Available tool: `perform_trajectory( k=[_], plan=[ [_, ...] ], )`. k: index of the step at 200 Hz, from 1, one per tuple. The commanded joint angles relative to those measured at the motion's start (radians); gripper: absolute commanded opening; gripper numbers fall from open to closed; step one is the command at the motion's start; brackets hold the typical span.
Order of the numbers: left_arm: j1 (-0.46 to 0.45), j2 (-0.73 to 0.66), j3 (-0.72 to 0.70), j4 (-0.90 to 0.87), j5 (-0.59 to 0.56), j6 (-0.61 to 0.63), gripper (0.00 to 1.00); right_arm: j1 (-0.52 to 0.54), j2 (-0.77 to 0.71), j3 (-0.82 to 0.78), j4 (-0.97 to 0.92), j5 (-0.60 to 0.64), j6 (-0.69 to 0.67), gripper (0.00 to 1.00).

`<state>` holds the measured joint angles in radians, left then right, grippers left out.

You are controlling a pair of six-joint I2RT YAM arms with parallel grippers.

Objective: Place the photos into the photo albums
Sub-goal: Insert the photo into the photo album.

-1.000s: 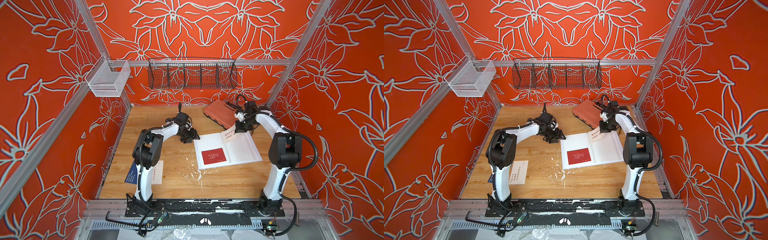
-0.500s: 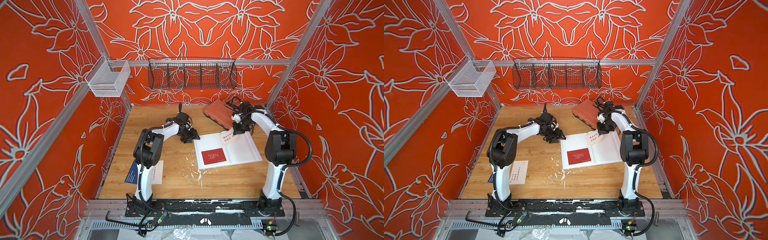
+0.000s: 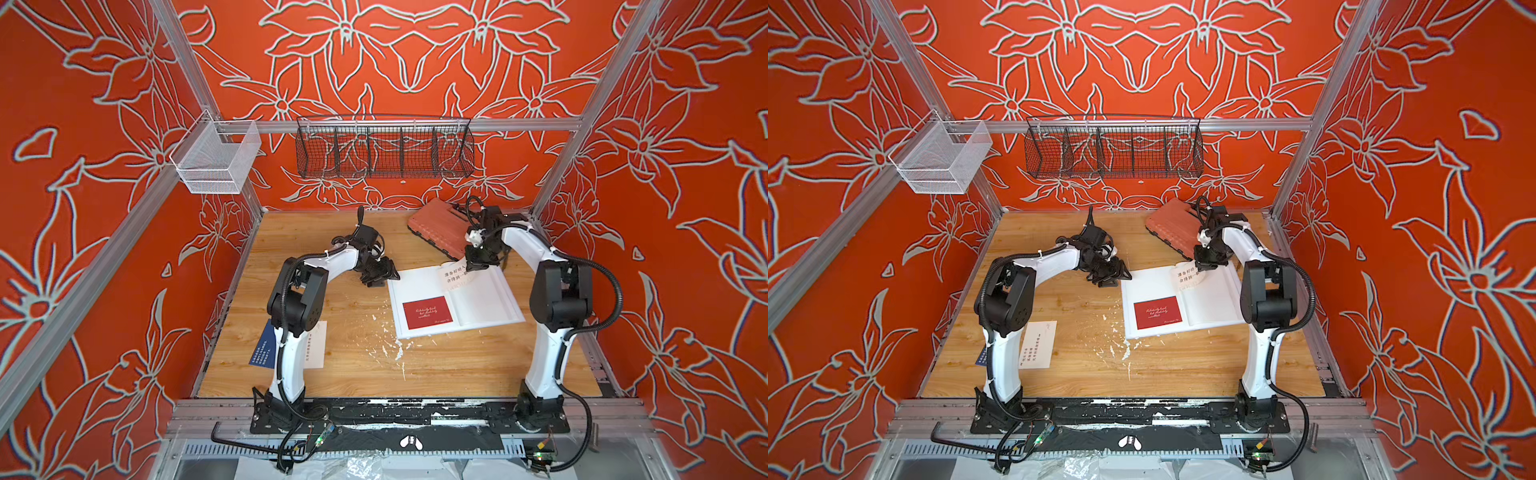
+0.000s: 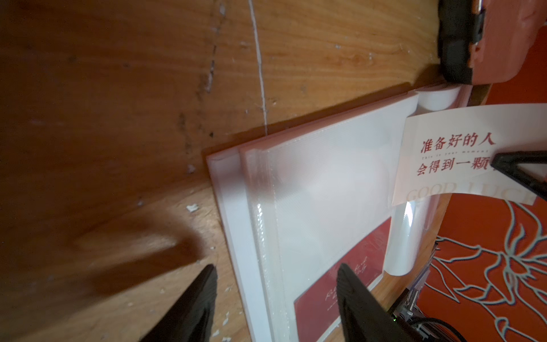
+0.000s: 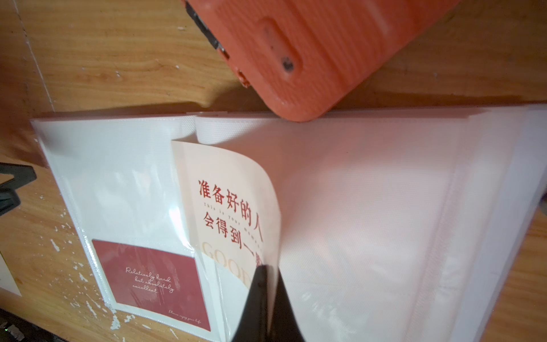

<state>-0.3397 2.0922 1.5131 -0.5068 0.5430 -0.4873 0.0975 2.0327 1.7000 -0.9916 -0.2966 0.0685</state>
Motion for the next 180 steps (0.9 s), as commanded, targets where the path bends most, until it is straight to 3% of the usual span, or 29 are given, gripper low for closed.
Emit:
perform_trajectory(
  k=[1, 180],
  plan=[
    [-0.002, 0.015, 0.008, -0.009, 0.000, 0.006, 0.63, 0.015, 0.020, -0.013, 0.017, -0.016, 0.020, 0.00],
    [-0.001, 0.015, 0.018, -0.027, 0.008, 0.022, 0.63, 0.087, 0.068, -0.036, 0.078, -0.082, 0.065, 0.00]
  ],
)
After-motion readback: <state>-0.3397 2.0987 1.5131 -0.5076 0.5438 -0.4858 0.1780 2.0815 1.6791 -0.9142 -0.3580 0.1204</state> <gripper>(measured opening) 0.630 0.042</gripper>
